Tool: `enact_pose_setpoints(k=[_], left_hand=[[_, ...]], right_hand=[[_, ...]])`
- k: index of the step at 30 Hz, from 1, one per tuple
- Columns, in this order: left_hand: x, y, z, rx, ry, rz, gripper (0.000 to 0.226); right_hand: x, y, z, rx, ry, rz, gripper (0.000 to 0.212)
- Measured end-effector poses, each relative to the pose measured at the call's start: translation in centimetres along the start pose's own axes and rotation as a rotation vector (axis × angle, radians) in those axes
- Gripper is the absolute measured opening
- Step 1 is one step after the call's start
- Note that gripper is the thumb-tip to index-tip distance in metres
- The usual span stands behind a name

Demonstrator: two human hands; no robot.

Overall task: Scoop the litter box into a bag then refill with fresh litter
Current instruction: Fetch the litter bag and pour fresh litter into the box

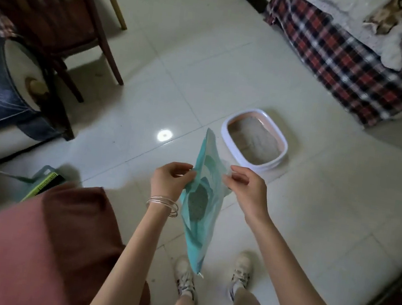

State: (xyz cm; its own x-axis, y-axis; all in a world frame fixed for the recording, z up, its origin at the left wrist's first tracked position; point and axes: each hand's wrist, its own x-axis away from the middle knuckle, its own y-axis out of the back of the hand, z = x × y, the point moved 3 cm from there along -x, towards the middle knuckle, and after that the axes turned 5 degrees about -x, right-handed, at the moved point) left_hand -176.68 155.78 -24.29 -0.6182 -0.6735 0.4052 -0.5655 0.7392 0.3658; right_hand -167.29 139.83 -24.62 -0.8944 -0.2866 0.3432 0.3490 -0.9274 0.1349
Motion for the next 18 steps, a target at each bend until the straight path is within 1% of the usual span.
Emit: enact_pose_setpoints(k=[6, 10, 13, 18], left_hand=[[0.7, -10.1, -3.9, -0.075, -0.042, 0.089, 0.013], [2.0, -17.0, -6.3, -0.135, -0.062, 0.111, 0.011], [2.8, -21.7, -7.7, -0.145, -0.068, 0.124, 0.013], [2.7, -27.0, -9.3, -0.165, -0.066, 0.149, 0.018]], right_hand=[[-2.6, 10.7, -0.6, -0.021, -0.045, -0.110, 0.031], [-4.4, 16.8, -0.7, -0.030, -0.066, -0.110, 0.026], [-5.9, 20.7, -0.9, -0.019, -0.067, -0.108, 0.027], [-8.7, 26.0, -0.8, -0.011, -0.084, -0.132, 0.029]])
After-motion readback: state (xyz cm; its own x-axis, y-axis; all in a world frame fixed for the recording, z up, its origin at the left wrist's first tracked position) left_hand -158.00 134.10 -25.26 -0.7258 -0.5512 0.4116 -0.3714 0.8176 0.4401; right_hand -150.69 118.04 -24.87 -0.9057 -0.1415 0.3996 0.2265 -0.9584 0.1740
